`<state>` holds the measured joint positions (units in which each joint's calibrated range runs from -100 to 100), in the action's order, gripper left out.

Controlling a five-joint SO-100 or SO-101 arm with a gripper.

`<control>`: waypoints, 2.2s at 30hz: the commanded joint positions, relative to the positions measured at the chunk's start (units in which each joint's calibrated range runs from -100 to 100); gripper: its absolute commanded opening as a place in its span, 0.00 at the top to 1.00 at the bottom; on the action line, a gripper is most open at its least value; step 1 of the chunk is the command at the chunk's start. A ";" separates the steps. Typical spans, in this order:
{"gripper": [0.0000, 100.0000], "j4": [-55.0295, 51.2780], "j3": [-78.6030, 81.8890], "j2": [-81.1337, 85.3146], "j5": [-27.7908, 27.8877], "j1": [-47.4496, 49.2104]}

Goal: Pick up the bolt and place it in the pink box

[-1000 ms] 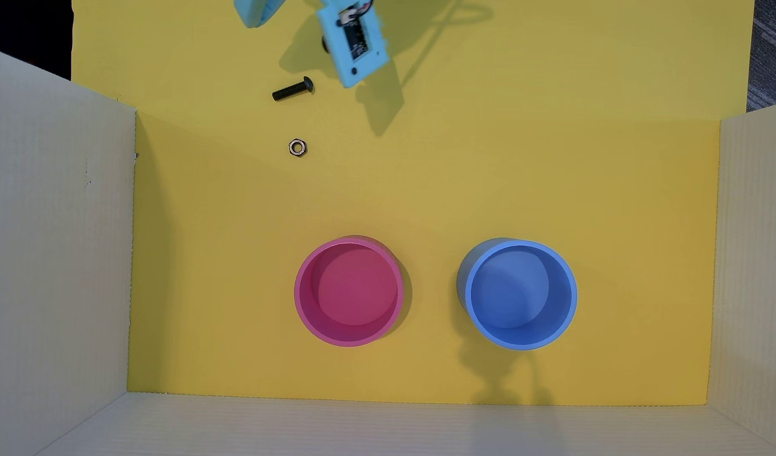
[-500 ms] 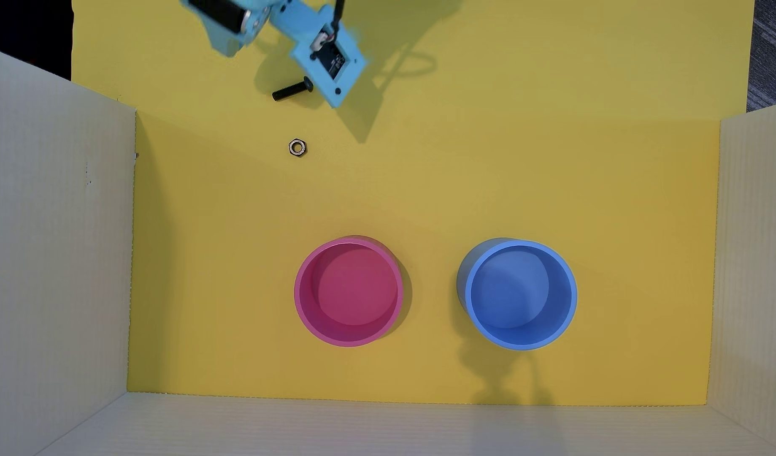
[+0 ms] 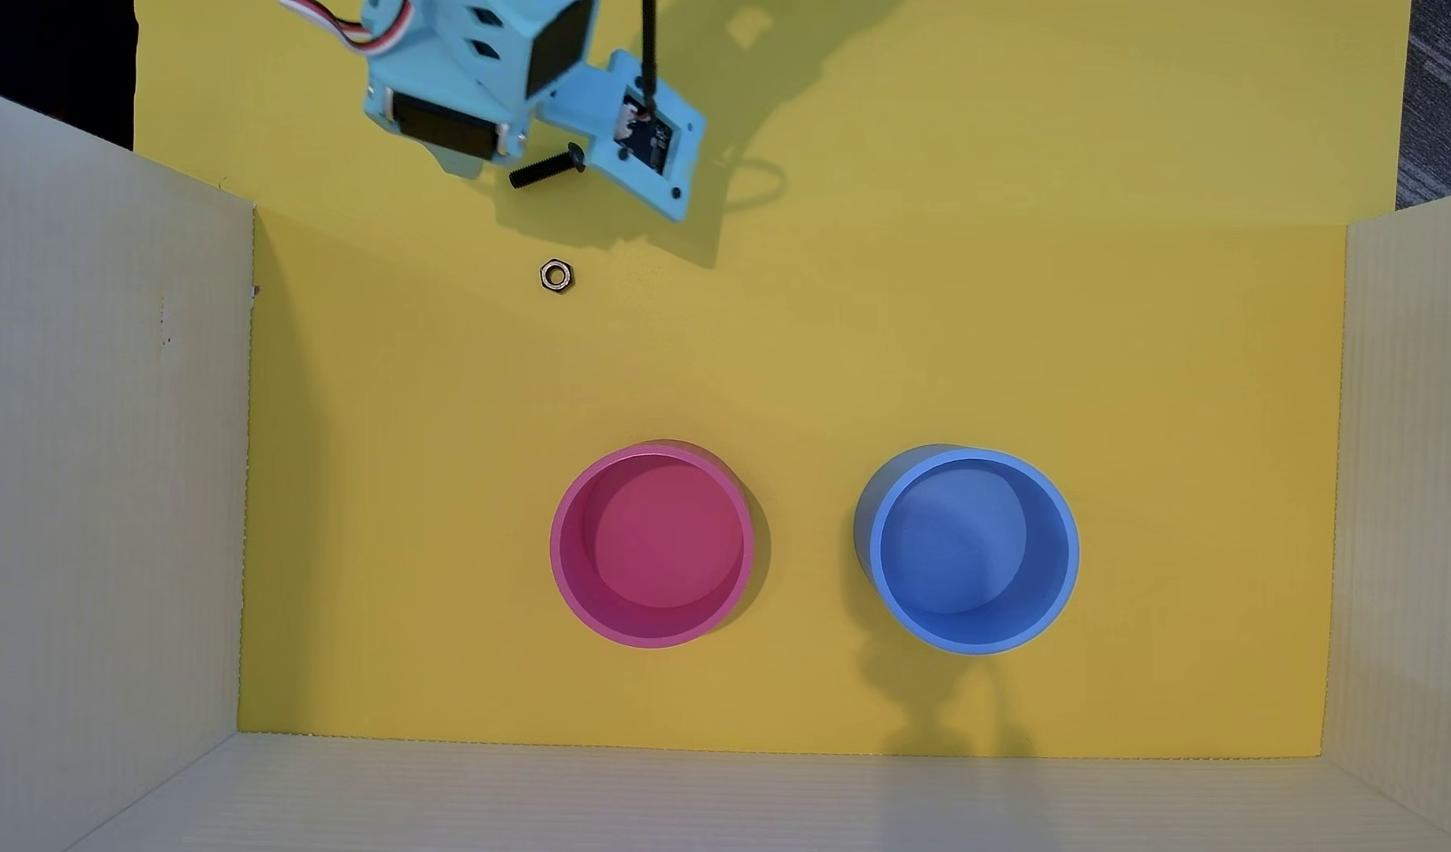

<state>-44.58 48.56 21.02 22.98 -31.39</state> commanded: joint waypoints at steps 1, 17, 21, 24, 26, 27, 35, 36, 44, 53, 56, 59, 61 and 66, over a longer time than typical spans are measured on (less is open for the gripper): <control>0.92 -4.19 -4.37 0.03 0.23 0.63; 0.83 -14.92 -7.08 -0.73 0.18 0.63; 0.83 -14.75 -6.36 -0.81 0.23 0.63; 0.83 -14.66 -5.55 -0.81 0.23 0.63; 0.83 -13.29 -4.46 -0.81 0.23 0.70; 0.83 -11.92 -3.38 -0.81 0.23 0.78; 0.83 -4.02 2.96 -0.81 -0.50 4.09; 0.83 -3.94 2.96 -0.81 -1.07 4.09; 0.83 -1.71 2.96 -0.81 -1.75 4.02; 0.83 5.59 7.48 -0.81 -3.73 4.02; 0.83 6.44 7.75 -0.81 -3.78 4.02; 0.83 6.44 7.30 -0.81 -3.94 3.94; 0.83 6.44 7.12 -0.81 -4.82 3.87; 0.83 6.53 7.30 -0.81 -5.40 4.09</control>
<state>-38.67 56.58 20.00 17.95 -27.38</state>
